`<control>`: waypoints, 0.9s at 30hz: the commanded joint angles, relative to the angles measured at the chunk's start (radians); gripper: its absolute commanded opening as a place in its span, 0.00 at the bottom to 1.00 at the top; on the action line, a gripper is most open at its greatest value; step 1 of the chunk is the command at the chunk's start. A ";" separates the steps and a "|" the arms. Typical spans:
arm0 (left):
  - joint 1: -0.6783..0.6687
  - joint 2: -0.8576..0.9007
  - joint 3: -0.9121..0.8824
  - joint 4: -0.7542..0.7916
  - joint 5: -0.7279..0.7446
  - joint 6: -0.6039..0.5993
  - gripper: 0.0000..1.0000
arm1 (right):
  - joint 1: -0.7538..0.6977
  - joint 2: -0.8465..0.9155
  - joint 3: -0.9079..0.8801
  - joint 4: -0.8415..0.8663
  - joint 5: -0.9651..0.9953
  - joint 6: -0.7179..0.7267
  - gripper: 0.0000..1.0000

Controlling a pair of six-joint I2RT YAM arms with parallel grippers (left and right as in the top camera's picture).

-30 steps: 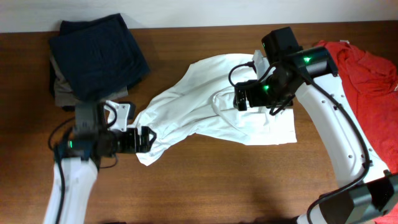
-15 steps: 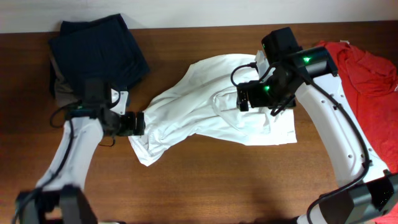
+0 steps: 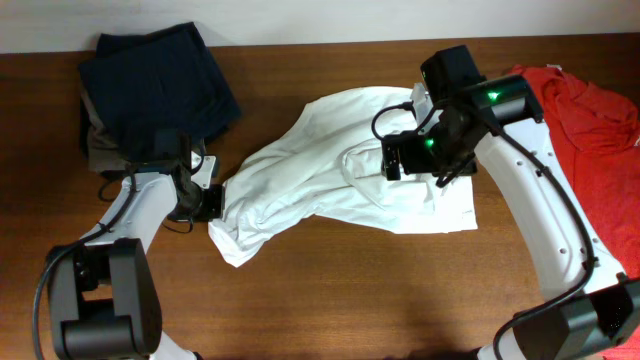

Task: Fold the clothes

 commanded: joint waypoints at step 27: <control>0.264 -0.134 0.052 -0.333 -0.017 -0.195 0.99 | 0.180 -0.188 -0.239 -0.105 0.269 0.383 0.99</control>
